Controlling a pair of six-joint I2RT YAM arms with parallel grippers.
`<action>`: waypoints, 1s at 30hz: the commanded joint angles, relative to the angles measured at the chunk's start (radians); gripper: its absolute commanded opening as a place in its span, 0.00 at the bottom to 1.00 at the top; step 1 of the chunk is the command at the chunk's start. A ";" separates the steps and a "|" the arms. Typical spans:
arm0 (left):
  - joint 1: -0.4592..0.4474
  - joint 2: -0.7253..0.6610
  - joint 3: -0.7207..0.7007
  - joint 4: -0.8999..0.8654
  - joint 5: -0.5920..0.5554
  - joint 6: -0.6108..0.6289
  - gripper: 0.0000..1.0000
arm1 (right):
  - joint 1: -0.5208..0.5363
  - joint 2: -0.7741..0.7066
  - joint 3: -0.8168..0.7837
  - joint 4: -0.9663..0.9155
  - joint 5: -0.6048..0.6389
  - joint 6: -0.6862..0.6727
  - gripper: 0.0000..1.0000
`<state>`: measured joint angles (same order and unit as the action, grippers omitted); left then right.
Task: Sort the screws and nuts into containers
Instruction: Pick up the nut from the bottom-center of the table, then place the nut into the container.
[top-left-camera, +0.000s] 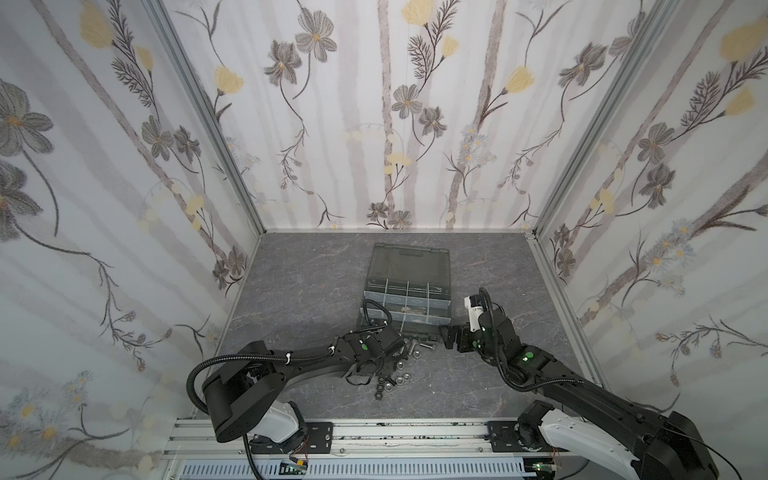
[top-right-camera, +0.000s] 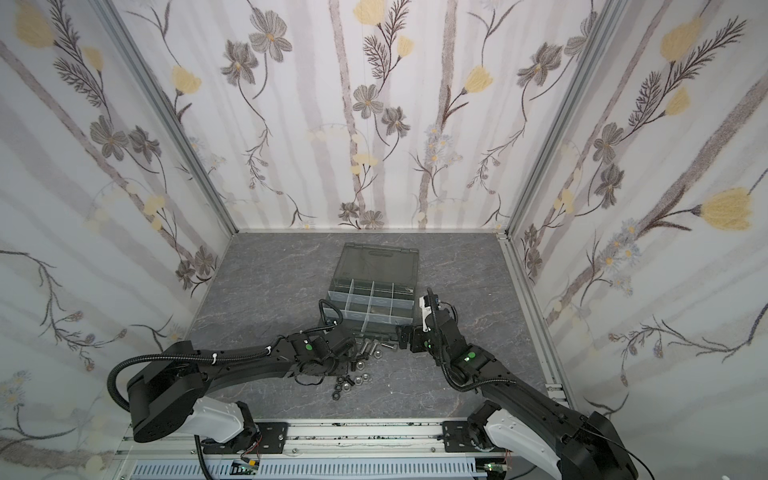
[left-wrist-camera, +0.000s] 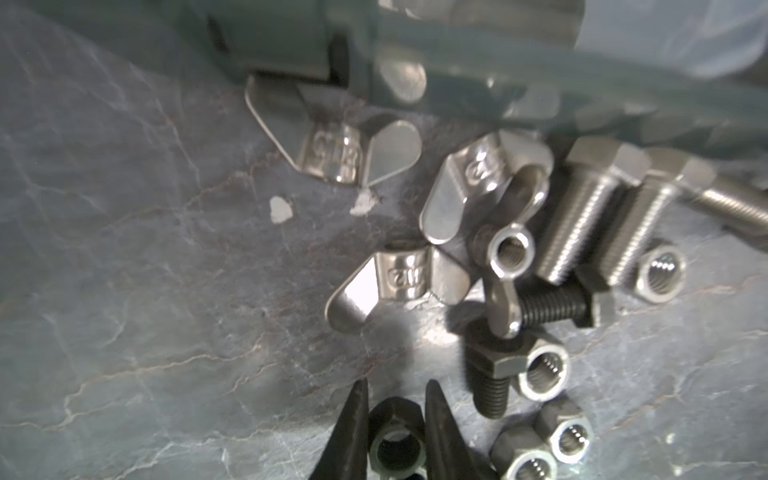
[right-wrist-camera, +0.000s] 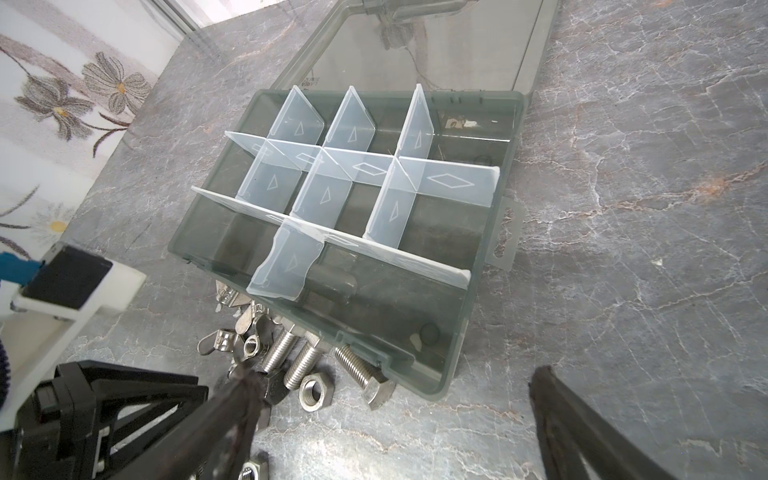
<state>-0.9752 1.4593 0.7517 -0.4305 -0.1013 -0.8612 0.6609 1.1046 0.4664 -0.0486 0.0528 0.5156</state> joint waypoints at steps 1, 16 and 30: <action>0.030 -0.002 0.040 -0.010 -0.021 0.046 0.20 | 0.001 -0.009 0.005 -0.002 0.013 0.011 1.00; 0.212 0.130 0.299 -0.008 -0.047 0.274 0.20 | 0.001 -0.039 0.030 -0.052 0.039 0.010 1.00; 0.240 0.295 0.420 -0.005 -0.049 0.338 0.30 | 0.001 -0.069 0.020 -0.068 0.049 0.027 1.00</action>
<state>-0.7372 1.7447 1.1629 -0.4366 -0.1349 -0.5346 0.6613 1.0382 0.4862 -0.1188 0.0868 0.5243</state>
